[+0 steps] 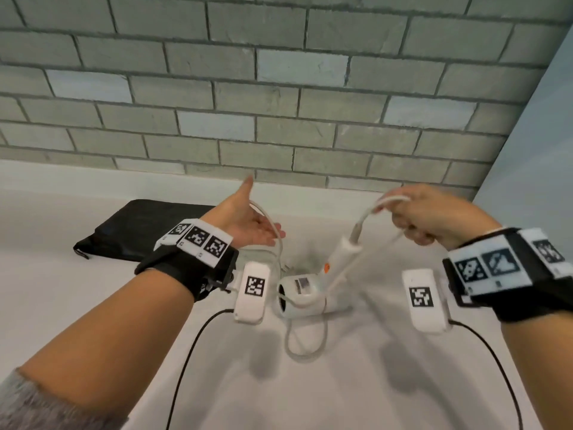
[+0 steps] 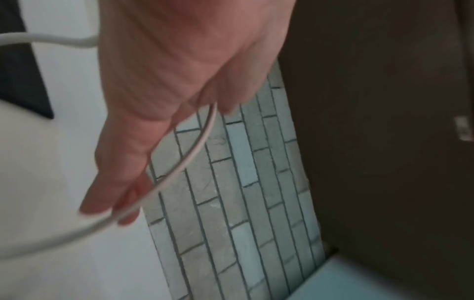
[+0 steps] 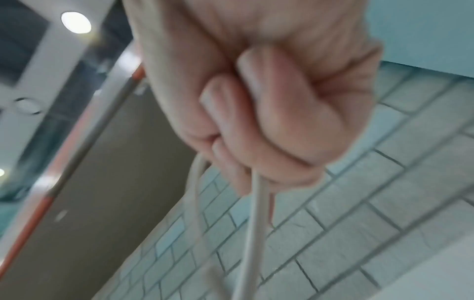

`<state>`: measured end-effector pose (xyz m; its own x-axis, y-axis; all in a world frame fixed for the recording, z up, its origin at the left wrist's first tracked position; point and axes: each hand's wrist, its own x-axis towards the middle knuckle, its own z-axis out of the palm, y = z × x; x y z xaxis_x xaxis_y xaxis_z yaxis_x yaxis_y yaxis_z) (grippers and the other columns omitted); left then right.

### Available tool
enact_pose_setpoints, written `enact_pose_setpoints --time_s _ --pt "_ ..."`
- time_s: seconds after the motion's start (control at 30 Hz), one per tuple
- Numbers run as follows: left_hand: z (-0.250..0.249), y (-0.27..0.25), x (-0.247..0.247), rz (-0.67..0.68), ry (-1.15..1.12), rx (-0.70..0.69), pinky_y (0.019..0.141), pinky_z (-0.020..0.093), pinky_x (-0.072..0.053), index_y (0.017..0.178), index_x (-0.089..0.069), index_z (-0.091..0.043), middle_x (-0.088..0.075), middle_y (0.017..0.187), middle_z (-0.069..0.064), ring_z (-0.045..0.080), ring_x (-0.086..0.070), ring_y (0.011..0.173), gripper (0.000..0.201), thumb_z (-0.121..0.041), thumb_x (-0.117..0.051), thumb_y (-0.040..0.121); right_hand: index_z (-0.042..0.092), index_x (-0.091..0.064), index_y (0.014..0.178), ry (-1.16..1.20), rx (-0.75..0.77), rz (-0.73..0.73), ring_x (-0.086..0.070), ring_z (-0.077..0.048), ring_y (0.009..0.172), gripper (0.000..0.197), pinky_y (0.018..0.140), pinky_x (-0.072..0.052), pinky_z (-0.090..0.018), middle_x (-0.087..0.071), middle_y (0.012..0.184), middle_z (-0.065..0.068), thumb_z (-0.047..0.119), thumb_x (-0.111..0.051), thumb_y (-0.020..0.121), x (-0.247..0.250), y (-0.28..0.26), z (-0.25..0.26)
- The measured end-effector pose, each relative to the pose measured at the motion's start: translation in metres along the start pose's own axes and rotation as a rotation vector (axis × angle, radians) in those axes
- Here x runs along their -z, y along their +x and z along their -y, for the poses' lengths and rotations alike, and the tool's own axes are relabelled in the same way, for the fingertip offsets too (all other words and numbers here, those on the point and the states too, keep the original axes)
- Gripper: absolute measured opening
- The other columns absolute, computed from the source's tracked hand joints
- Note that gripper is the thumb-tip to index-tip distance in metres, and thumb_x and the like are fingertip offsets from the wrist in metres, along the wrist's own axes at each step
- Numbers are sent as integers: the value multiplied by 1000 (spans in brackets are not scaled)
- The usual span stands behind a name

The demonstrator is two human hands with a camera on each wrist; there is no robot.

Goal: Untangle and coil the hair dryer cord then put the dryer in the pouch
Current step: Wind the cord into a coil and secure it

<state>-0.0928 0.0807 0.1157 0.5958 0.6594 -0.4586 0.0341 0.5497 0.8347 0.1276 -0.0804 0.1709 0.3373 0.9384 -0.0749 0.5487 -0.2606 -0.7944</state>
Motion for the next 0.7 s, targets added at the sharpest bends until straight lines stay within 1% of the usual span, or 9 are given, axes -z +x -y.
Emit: enact_pose_setpoints --time_s 0.07,0.13,0.23,0.3,0.33,0.4,0.5,0.6,0.7 --pt "11 -5 -2 64 330 94 92 43 -44 106 -51 11 -57 90 18 31 -58 86 88 -71 -30 81 16 -55 88 345 -45 -106 -34 -8 26 27 31 -27 -11 -42 37 3 4 -32 95 6 8 2" --pt "27 -6 -7 46 624 152 90 41 -44 123 -43 8 -57 94 16 28 -59 85 83 -65 -35 84 14 -51 97 538 -27 -154 -41 -10 27 26 31 -33 -12 -44 34 4 0 -29 94 5 13 5" --pt "48 -14 -17 63 932 308 90 41 -46 130 -37 7 -59 112 24 41 -55 113 74 -55 -28 91 12 -55 90 573 62 -197 -46 -10 29 31 32 -35 -13 -56 38 3 -6 -31 90 -6 18 11" --pt "49 -20 -20 210 1047 333 79 30 -50 116 -50 1 -63 104 17 36 -62 105 63 -53 -27 92 13 -57 86 521 107 -195 -45 -10 29 32 30 -32 -14 -64 47 1 -6 -32 88 -14 19 14" --pt "45 -24 -20 251 1092 277 76 25 -50 107 -55 -4 -66 100 14 28 -66 92 57 -52 -30 92 12 -58 87 489 123 -189 -44 -10 29 31 30 -29 -14 -67 53 -1 -5 -33 88 -16 19 16" --pt "32 -33 -26 192 1235 4 68 23 -49 92 -63 -10 -70 90 9 16 -65 73 41 -45 -42 92 10 -58 92 443 142 -168 -40 -9 28 27 30 -25 -13 -68 66 -8 -2 -35 89 -19 18 21" --pt "11 -44 -49 40 1117 -496 75 29 -50 93 -65 -9 -69 95 10 22 -64 87 38 -38 -40 94 6 -56 101 384 180 -70 -40 -8 28 20 28 -24 -13 -63 74 -11 -2 -44 87 -24 15 33" --pt "2 -49 -76 247 817 -612 85 26 -46 97 -63 -13 -66 104 9 16 -59 93 43 -41 -30 96 5 -53 109 285 237 6 -42 -9 28 25 27 -26 -14 -54 62 -13 -1 -45 87 -34 14 43" --pt "-3 -45 -90 328 785 -556 77 26 -42 91 -62 -18 -68 87 -2 14 -55 85 47 -44 -23 97 8 -51 114 188 344 32 -42 -7 27 33 26 -27 -15 -51 58 -12 -6 -38 87 -41 13 46"
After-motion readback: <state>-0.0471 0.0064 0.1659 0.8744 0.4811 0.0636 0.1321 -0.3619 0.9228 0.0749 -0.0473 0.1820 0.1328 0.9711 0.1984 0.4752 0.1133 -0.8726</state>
